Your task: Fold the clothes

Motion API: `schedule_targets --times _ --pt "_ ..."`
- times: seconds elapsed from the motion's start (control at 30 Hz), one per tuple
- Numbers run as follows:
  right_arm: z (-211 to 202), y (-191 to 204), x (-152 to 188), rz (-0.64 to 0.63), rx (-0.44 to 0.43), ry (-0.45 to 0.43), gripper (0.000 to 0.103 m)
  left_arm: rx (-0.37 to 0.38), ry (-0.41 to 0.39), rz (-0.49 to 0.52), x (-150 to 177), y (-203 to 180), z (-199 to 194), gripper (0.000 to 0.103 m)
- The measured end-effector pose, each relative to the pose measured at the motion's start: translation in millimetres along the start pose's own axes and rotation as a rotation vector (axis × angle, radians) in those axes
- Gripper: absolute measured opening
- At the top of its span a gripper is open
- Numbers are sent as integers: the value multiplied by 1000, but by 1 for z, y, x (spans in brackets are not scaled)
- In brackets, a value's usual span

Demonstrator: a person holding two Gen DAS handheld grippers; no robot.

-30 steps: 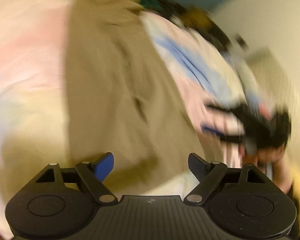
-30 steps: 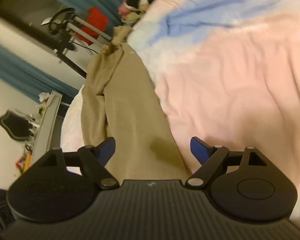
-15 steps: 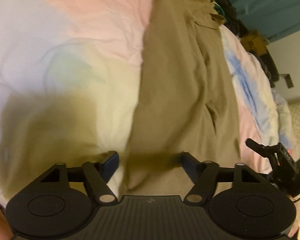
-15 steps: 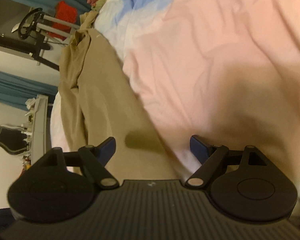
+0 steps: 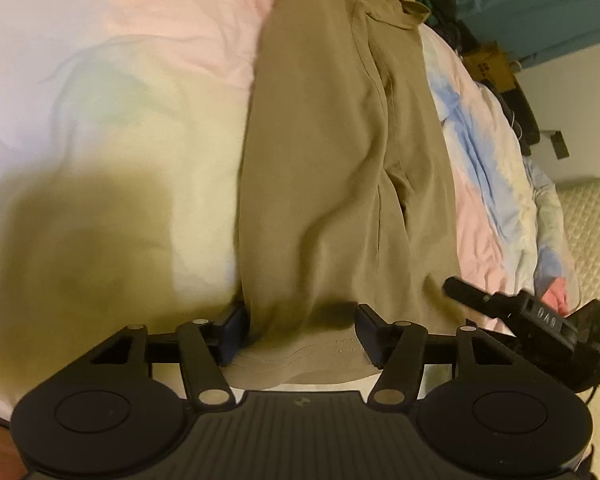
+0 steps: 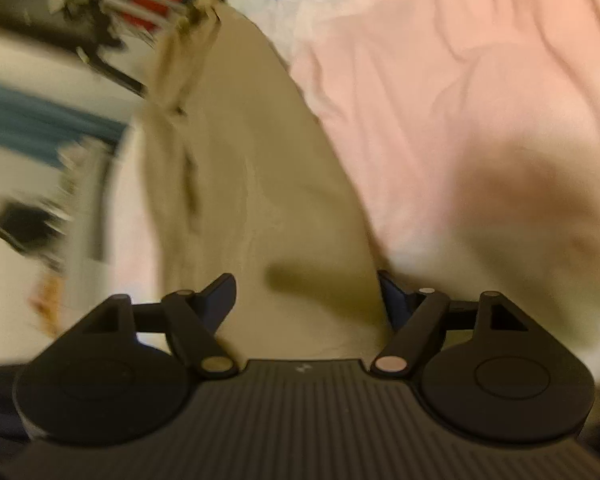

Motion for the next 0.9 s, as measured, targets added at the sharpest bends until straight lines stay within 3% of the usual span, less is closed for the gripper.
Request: schedule_targets --times 0.03,0.1,0.13,0.17,0.2,0.23,0.27,0.33,0.47,0.67,0.73,0.9 --pt "2 6 4 -56 43 7 76 -1 3 -1 -1 0 0 58" --pt "5 17 12 -154 119 25 69 -14 5 1 0 -1 -1 41" --pt "5 20 15 -190 156 26 65 -13 2 -8 -1 3 -1 27" --pt "4 22 18 -220 185 22 51 -11 -1 -17 -2 6 -2 17" --pt "1 25 21 -246 205 17 37 -9 -4 -27 -3 10 -3 15" --pt "-2 27 24 -271 226 12 30 5 -11 -38 -2 11 -3 13" --pt "-5 29 27 -285 224 9 15 23 -24 -47 -2 11 -8 9" --pt "-19 34 27 -272 163 -17 6 58 -68 -7 -6 -1 -24 6" --pt "-53 44 19 -216 34 -96 6 155 -154 33 -15 -26 -65 5" --pt "-120 88 -8 -244 -95 -246 6 222 -282 77 -18 -59 -135 4" --pt "-145 103 -13 -268 -130 -289 6 231 -318 83 -10 -55 -161 4" --pt "-181 121 1 -340 -172 -325 6 264 -339 80 19 -57 -185 3"
Point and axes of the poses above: each gripper's, at about its wrist camera, not at the fingertips, and z roughly the way its jaws point, y to its left, x to its underside, the point moved 10 cm from there along z, roughly the way its jaws point, and after that the axes turned 9 degrees about y, right-handed, at the moved point
